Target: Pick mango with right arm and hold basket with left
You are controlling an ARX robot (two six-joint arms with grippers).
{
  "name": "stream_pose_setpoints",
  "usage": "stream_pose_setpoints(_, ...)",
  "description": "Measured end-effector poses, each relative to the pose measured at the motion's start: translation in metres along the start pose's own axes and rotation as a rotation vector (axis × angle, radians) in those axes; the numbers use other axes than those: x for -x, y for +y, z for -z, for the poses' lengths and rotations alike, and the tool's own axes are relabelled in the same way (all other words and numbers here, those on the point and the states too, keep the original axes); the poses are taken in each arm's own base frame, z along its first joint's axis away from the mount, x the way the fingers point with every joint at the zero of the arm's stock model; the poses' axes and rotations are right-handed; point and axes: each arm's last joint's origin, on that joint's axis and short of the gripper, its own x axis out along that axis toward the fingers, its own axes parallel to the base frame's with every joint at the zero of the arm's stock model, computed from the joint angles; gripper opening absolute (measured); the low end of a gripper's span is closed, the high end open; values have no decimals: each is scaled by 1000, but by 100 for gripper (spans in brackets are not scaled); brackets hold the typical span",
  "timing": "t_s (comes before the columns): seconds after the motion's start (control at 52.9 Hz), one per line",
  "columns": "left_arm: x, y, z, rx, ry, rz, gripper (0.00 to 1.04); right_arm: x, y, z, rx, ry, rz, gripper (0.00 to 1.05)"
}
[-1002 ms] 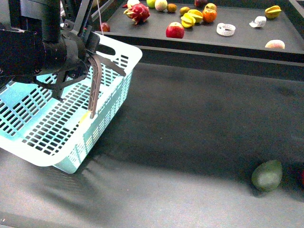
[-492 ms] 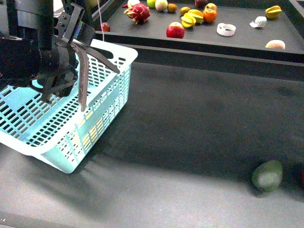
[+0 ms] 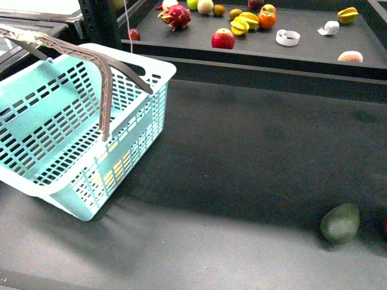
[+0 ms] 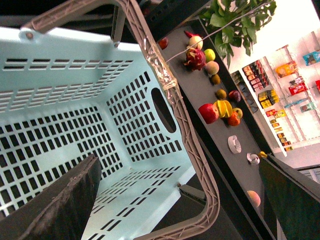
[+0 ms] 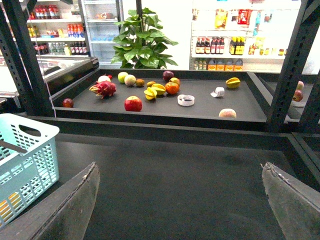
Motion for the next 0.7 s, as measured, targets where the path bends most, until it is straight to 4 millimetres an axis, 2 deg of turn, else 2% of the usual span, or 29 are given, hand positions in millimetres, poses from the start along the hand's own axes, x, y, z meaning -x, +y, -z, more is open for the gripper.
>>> stream_pose_setpoints(0.227, 38, 23, -25, -70, -106, -2, 99, 0, 0, 0, 0, 0, 0, 97)
stream_pose_setpoints(0.34, 42, 32, -29, -105, -109, -55, 99, 0, 0, 0, 0, 0, 0, 97)
stream_pose_setpoints(0.492, 42, 33, -29, -137, -99, -47, 98, 0, 0, 0, 0, 0, 0, 97)
stream_pose_setpoints(0.586, 53, 34, -25, -398, -84, 178, 81, 0, 0, 0, 0, 0, 0, 97)
stream_pose_setpoints(0.662, 65, 28, -24, -635, -104, 218, 67, 0, 0, 0, 0, 0, -1, 97)
stream_pose_setpoints(0.7, 73, 26, -25, -698, -120, 223, 60, 0, 0, 0, 0, 0, 0, 97)
